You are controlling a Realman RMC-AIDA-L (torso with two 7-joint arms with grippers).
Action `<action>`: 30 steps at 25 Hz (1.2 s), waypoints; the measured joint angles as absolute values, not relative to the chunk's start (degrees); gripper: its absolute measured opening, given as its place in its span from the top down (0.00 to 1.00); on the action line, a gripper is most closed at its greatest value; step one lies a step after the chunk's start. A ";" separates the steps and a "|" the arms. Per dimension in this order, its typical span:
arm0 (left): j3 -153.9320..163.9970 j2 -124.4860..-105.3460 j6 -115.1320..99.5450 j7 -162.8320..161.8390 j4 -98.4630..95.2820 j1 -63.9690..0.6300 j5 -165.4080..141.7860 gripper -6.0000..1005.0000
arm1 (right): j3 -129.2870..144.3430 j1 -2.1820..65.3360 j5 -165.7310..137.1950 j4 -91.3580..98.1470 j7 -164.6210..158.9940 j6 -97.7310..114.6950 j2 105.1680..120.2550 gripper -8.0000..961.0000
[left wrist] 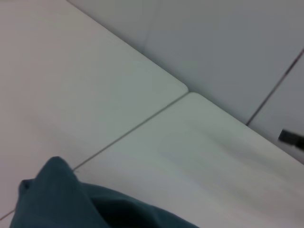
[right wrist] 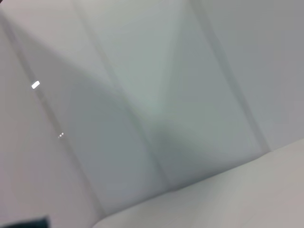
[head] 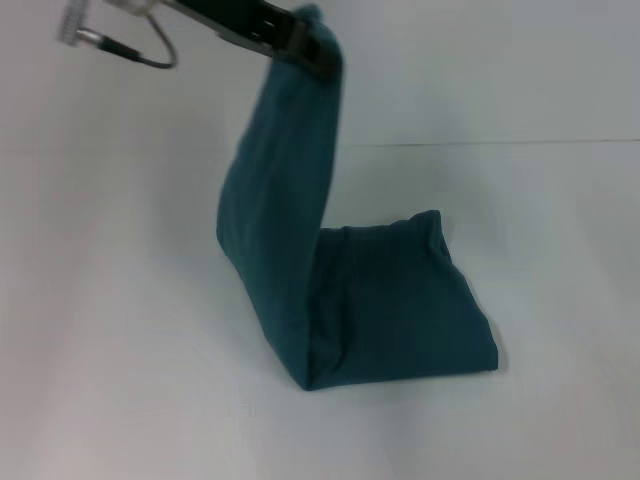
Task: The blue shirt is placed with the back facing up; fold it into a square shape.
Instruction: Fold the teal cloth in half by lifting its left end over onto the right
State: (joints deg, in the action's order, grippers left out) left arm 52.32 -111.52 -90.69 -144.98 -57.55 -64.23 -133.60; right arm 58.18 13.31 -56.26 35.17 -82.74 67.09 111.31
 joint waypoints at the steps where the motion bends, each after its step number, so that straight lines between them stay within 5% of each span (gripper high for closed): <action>1: 52.31 -111.52 -90.69 -144.98 -57.55 -64.23 -133.60 0.85 | 55.10 12.34 -57.41 34.92 -83.51 68.03 111.04 0.99; 6: 57.60 -114.40 -89.75 -145.92 -55.93 -67.37 -134.63 0.84 | 40.95 9.76 -65.65 34.24 -85.92 72.38 110.94 0.99; 15: 61.50 -123.53 -85.86 -147.76 -55.42 -70.40 -142.28 0.83 | 37.51 10.78 -70.68 34.27 -86.09 73.66 111.83 0.99; 30: 79.75 -124.68 -76.63 -150.89 -48.92 -65.99 -125.85 0.82 | 37.16 11.91 -72.07 34.69 -85.72 73.46 111.54 0.99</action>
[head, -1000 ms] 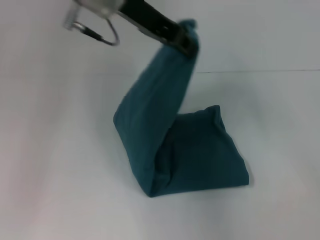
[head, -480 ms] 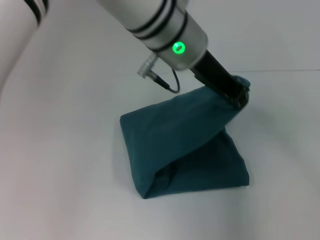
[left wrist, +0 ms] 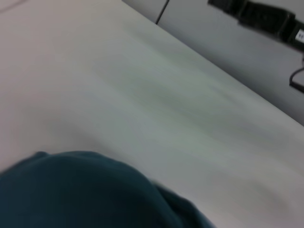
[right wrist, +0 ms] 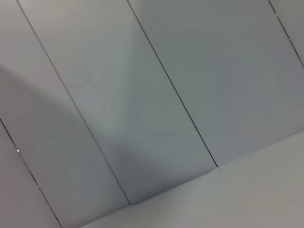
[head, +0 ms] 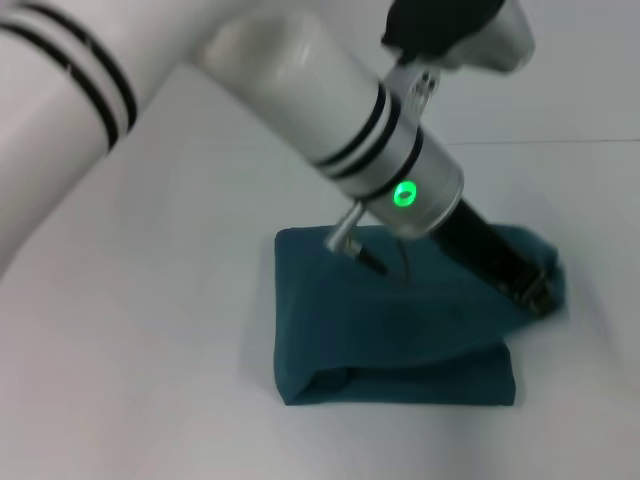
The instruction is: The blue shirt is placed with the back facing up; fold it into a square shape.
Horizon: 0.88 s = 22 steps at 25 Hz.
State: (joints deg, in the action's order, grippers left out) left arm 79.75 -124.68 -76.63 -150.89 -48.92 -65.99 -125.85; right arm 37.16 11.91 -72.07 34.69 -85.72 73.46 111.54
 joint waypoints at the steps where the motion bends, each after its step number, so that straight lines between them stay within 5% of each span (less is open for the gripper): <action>1: 81.30 -124.69 -75.40 -150.91 -49.23 -64.98 -124.44 0.82 | 37.22 11.94 -72.14 34.72 -85.74 73.48 111.45 0.99; 5: 83.68 -124.63 -73.33 -150.91 -49.10 -63.03 -123.13 0.82 | 36.74 12.30 -73.85 34.94 -85.93 73.62 111.37 0.99; 12: 82.79 -124.19 -74.27 -149.28 -52.98 -58.52 -123.31 0.58 | 36.56 12.69 -77.92 38.14 -85.73 74.50 112.41 0.99; 22: 68.43 -124.19 -73.82 -121.57 -59.91 -38.13 -114.08 0.26 | 36.93 12.99 -90.86 54.61 -85.92 82.58 118.24 0.99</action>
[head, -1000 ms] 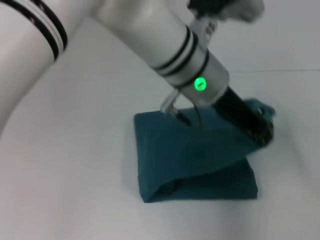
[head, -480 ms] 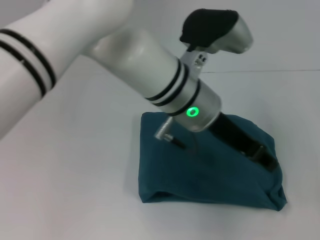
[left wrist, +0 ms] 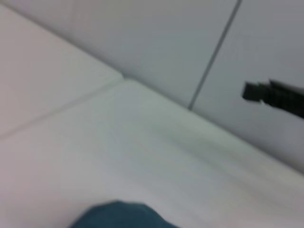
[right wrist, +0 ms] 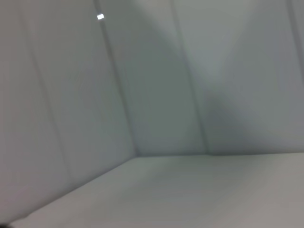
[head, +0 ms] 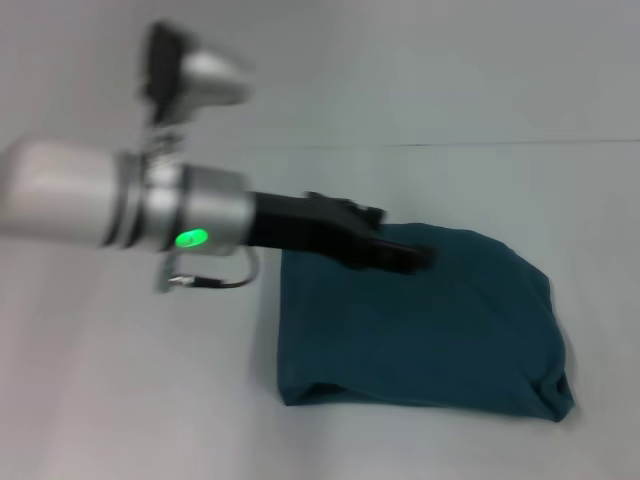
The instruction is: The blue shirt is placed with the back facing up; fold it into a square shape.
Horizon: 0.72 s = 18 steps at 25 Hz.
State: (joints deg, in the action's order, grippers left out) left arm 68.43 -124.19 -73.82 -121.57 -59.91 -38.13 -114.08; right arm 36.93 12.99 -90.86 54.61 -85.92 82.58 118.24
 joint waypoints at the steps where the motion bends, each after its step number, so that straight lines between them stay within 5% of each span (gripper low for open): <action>1: 66.15 -124.12 -74.84 -117.86 -59.19 -36.31 -111.61 0.21 | 36.99 13.11 -92.35 56.48 -86.29 83.69 118.89 0.99; 7: 54.98 -124.03 -84.43 -99.12 -56.80 -27.56 -102.90 0.07 | 40.62 15.08 -101.34 68.90 -96.48 89.12 119.90 0.99; 18: 48.10 -123.54 -90.85 -81.35 -49.48 -19.73 -102.65 0.08 | 52.41 28.99 -123.87 78.87 -116.87 89.19 119.90 0.99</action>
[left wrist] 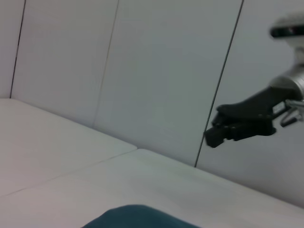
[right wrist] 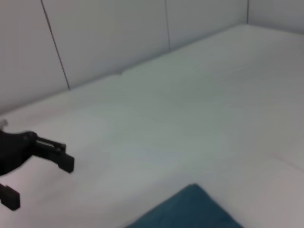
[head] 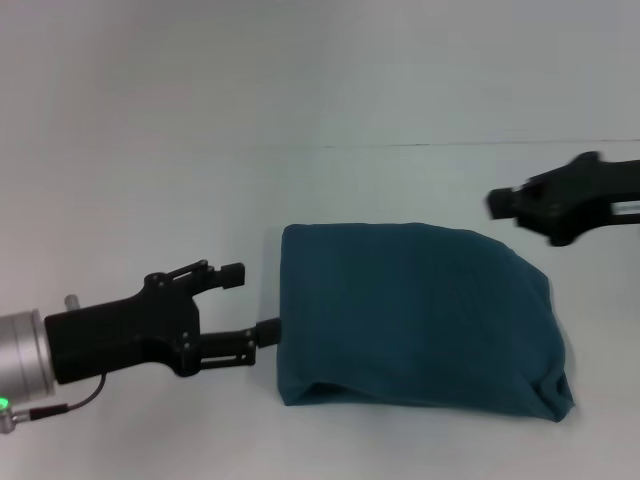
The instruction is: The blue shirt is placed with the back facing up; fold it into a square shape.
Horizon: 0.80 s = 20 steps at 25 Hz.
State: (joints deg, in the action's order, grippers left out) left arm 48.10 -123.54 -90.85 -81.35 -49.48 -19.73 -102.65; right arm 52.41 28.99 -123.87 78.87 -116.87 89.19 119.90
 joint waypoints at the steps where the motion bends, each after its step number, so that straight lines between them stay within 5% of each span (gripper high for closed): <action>1: 47.60 -123.57 -90.93 -80.16 -49.07 -19.34 -102.81 0.08 | 54.03 29.81 -124.62 77.69 -116.64 87.50 119.95 0.99; 20: 45.20 -123.51 -90.07 -78.53 -47.20 -19.35 -103.07 0.09 | 58.26 28.11 -96.22 30.91 -56.64 64.80 120.04 0.99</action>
State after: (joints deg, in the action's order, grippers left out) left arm 45.20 -123.51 -90.07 -78.53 -47.20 -19.35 -103.07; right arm 58.26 28.11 -96.22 30.91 -56.64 64.80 120.04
